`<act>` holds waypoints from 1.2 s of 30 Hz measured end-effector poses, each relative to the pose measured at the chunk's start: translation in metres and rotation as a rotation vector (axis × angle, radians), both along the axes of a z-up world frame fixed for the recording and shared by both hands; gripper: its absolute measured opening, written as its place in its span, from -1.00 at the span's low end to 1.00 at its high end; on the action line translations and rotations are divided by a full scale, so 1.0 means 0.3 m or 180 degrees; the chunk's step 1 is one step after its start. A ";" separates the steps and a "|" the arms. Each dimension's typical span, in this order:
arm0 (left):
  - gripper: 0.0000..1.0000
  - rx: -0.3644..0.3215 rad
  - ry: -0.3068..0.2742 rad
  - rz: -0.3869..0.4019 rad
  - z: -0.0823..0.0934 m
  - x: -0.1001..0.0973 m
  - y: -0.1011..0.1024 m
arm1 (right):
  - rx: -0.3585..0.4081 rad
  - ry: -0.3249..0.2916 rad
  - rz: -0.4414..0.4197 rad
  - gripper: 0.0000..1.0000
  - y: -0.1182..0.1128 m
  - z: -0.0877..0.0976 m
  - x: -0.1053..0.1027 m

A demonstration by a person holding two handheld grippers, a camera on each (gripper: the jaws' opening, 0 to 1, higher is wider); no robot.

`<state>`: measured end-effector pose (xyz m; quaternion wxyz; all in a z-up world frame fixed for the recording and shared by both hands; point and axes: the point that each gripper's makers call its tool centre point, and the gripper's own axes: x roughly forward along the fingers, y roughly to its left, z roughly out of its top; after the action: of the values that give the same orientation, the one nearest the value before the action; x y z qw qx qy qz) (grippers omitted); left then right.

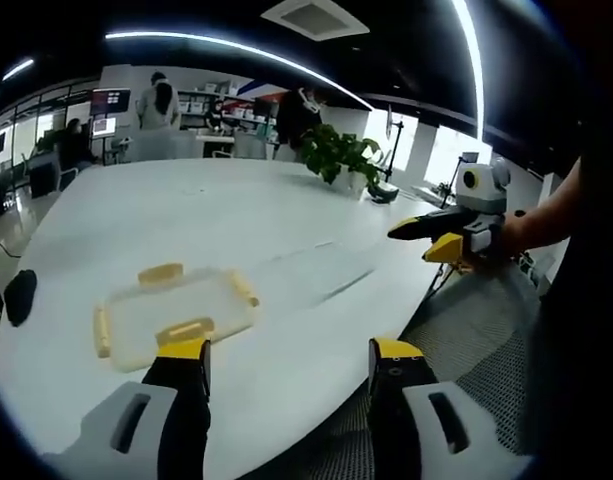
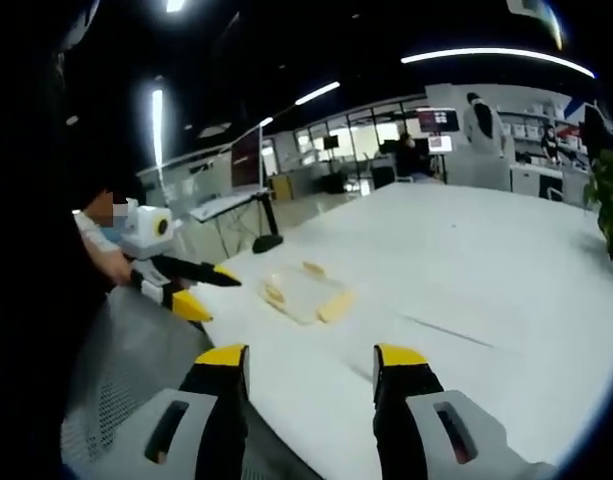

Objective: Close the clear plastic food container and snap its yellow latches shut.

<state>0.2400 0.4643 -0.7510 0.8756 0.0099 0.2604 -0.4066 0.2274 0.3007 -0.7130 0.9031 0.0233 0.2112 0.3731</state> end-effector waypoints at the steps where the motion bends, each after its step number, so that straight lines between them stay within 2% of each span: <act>1: 0.28 -0.0002 -0.0017 -0.0010 0.008 0.001 -0.001 | 0.0006 -0.0002 -0.0008 -0.03 -0.002 0.003 0.003; 4: 0.28 -0.0030 -0.0048 -0.0029 0.022 0.005 -0.003 | 0.0082 -0.0051 -0.0079 -0.02 -0.006 0.032 0.019; 10: 0.28 -0.0052 0.0008 -0.0026 0.026 0.020 0.025 | 0.0119 -0.0064 -0.0096 0.00 -0.007 0.050 0.027; 13: 0.28 -0.0091 -0.0043 -0.0027 0.058 0.052 0.034 | 0.0200 -0.0117 -0.0108 0.04 0.013 0.085 0.039; 15: 0.28 -0.0157 -0.0068 0.0006 0.080 0.079 0.037 | 0.0450 -0.0068 -0.0267 0.05 0.032 0.117 0.065; 19: 0.26 -0.0144 -0.0126 -0.0016 0.085 0.101 0.047 | 0.0485 -0.0141 -0.0227 0.05 0.088 0.147 0.095; 23: 0.26 -0.0210 -0.0094 0.0018 0.087 0.110 0.069 | 0.0521 -0.0173 -0.0167 0.05 0.136 0.159 0.114; 28: 0.25 -0.0215 -0.0066 0.0031 0.082 0.112 0.099 | 0.0662 -0.0371 -0.0235 0.00 0.155 0.213 0.153; 31: 0.22 -0.0226 -0.0060 0.0056 0.084 0.113 0.119 | 0.0624 -0.0439 -0.0184 -0.18 0.176 0.218 0.163; 33: 0.20 -0.0227 -0.0048 0.0067 0.085 0.111 0.131 | 0.0540 -0.0582 -0.0024 -0.24 0.197 0.229 0.164; 36: 0.19 -0.0205 -0.0059 0.0079 0.083 0.108 0.145 | 0.0609 -0.0588 -0.0127 -0.36 0.166 0.249 0.186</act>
<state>0.2725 0.5078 -0.7262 0.8828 -0.0178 0.2392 -0.4038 0.2831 0.3504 -0.6383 0.9196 0.0792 0.0901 0.3740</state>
